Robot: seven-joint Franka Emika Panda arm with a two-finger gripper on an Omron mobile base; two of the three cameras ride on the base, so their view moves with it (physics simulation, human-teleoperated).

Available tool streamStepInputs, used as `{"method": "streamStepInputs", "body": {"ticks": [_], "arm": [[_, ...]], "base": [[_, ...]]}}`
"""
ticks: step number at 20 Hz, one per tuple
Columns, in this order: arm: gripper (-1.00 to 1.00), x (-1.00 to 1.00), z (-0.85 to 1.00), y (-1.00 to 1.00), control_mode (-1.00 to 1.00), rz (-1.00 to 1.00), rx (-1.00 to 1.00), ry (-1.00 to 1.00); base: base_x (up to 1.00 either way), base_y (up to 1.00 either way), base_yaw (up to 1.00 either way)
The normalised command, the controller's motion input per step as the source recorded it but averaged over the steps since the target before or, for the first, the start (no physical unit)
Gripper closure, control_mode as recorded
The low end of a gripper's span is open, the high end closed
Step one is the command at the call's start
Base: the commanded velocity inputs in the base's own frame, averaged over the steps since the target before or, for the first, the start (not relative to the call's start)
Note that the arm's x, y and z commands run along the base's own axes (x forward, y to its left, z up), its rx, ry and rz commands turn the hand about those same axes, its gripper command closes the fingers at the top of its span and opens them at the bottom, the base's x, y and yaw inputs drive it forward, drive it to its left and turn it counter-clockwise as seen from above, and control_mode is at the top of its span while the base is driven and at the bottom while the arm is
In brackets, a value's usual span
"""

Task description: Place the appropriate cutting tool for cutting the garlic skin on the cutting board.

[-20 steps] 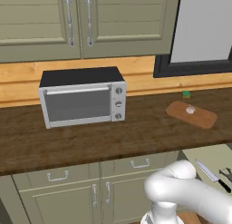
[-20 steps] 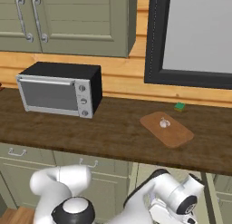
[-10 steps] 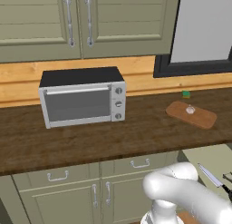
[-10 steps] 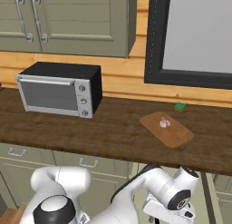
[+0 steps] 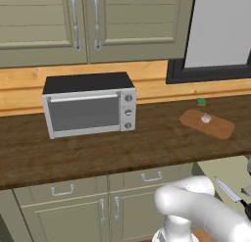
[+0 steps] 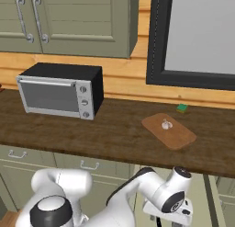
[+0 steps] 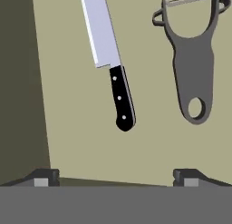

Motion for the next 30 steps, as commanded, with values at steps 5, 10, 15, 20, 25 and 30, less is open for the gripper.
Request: {"method": "streamStepInputs", "body": {"ticks": [5,10,15,20,25,30], "arm": [[-1.0,0.34,-0.14,0.15,-1.0,0.04,0.0,0.0],[-1.0,0.13,-0.22,0.0,-1.0,0.07,0.0,0.01],[-1.0,0.08,-0.37,0.0,-1.0,0.07,0.0,0.02],[-1.0,0.1,-0.28,-0.01,-1.0,0.07,0.0,0.0],[-1.0,0.16,-0.3,-0.03,-1.0,0.05,0.0,0.0],[-1.0,0.21,-0.36,0.0,-1.0,0.03,0.0,0.0]], "base": [[0.0,0.0,0.0],[0.0,0.0,0.0],[0.0,0.0,0.0],[0.0,0.0,0.0],[0.0,0.0,0.0],[0.0,0.0,0.0]]}}
